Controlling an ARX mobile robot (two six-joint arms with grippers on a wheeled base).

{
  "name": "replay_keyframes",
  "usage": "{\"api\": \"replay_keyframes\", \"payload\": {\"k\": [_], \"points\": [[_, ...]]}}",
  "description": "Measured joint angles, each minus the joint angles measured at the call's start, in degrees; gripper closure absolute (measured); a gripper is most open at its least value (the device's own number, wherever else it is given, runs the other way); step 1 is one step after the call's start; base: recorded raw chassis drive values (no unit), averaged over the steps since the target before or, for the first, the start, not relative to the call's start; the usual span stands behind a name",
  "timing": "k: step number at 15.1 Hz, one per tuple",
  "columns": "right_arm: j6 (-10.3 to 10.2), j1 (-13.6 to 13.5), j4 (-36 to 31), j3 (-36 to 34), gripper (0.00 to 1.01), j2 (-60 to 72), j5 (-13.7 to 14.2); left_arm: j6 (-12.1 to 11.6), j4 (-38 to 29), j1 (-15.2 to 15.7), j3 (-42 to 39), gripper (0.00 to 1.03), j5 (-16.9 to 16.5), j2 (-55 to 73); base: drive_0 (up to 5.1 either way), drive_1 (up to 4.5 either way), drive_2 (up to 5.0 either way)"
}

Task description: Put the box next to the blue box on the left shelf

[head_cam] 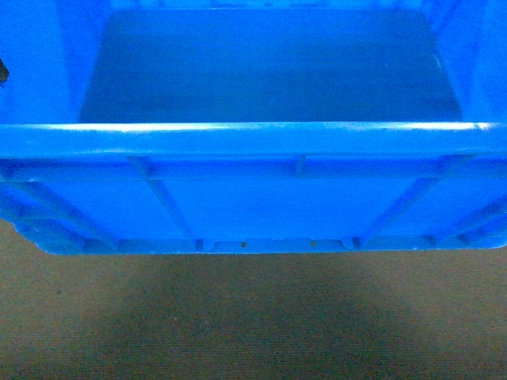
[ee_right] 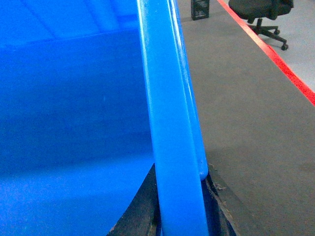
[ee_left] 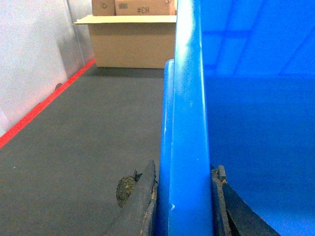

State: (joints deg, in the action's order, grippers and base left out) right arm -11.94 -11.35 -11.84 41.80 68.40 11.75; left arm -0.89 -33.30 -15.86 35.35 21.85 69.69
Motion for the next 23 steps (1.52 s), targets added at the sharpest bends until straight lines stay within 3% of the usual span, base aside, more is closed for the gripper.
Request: {"api": "replay_keyframes", "payload": {"k": [23], "points": [[0.00, 0.04, 0.07, -0.02, 0.85, 0.00, 0.07, 0.02, 0.02, -0.13, -0.02, 0.84, 0.00, 0.00, -1.6, -1.57, -1.6]]}}
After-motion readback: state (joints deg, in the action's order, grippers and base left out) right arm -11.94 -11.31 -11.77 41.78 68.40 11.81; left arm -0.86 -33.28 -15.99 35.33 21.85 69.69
